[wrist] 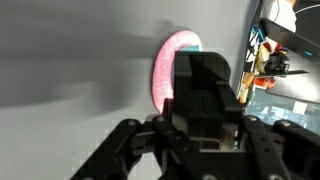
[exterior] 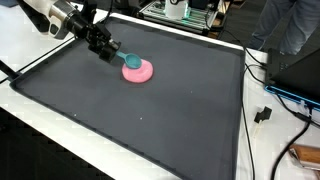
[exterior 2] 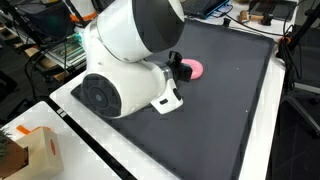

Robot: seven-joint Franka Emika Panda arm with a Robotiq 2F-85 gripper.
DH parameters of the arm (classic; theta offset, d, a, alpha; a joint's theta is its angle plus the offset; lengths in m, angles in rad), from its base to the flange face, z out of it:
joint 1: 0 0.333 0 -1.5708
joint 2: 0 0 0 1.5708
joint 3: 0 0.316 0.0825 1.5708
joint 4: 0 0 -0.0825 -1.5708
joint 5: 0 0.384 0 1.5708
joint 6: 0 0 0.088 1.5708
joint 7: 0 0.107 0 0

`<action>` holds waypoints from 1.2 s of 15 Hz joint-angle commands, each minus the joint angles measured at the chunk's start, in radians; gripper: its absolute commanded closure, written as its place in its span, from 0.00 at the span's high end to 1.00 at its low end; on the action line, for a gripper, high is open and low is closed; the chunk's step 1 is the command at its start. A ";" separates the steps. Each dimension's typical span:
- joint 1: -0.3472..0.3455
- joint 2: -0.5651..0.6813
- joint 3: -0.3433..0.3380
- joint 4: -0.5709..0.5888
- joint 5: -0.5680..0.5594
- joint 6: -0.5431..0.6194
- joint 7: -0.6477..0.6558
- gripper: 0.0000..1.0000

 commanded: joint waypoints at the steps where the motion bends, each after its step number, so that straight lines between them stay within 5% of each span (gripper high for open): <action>1: 0.029 0.046 -0.023 0.026 -0.053 0.069 0.018 0.25; 18: 0.098 -0.076 0.009 0.032 -0.213 0.049 0.141 0.25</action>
